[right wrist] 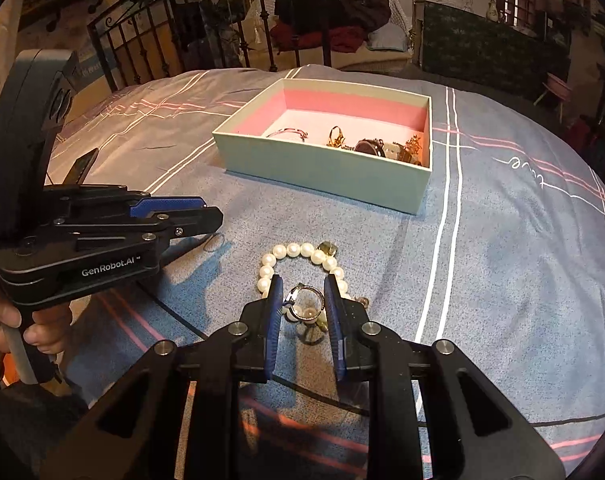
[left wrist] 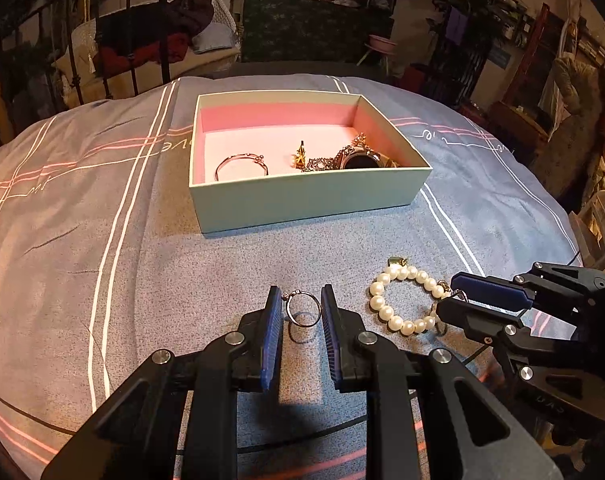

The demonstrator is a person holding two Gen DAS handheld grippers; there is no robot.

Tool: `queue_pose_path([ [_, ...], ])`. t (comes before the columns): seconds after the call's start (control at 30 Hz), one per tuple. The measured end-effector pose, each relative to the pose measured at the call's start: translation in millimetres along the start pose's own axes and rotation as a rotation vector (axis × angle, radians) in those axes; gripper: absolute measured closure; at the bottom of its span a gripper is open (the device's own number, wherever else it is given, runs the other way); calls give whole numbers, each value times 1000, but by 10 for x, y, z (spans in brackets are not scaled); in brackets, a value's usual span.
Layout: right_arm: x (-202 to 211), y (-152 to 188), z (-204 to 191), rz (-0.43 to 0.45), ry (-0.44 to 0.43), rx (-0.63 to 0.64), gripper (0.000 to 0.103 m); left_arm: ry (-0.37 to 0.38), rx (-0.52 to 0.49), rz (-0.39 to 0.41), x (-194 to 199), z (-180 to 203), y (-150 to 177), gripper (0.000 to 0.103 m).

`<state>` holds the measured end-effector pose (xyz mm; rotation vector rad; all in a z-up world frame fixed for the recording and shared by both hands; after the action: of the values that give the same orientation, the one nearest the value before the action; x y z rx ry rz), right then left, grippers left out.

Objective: Organize jewelry
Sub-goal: 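Carry the held pieces over the box with both tools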

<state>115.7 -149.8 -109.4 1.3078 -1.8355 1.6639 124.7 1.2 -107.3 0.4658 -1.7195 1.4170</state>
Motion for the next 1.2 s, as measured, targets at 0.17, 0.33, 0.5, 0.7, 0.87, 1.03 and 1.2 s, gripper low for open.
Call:
queue_pose_path([
  [0.17, -1, -134, 31, 15, -18, 3, 81, -26, -10, 13, 36, -32, -134, 83],
  [0.33, 7, -498, 92, 46, -42, 5, 81, -41, -14, 53, 84, -144, -526, 83],
  [0.5, -63, -1019, 99, 87, -31, 27, 81, -64, -9, 60, 25, -326, -1045, 83],
  [0.7, -276, -1508, 36, 85, 21, 53, 81, -103, 18, 42, -152, -507, -1498, 83],
  [0.87, -445, -1556, 68, 60, 45, 40, 81, -127, 39, 17, -272, -575, -1524, 83],
  [1.03, -535, -1500, 104, 39, 56, 33, 81, -115, 51, 0, -342, -643, -1478, 83],
  [1.2, -542, -1490, 111, 37, 57, 31, 81, -105, 60, -11, -402, -656, -1497, 83],
])
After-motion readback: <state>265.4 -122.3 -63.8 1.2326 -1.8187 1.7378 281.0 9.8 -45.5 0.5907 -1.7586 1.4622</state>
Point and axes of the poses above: each gripper's, at about its wrist camera, not at the fingertips, and x roughly against the way its jaws point, z to its right, y to its underside, the point moved 1 cm from there along -x, roughly the way its jaws point, and after that the axes turned 13 degrees about -x, right-handed, at the moved point
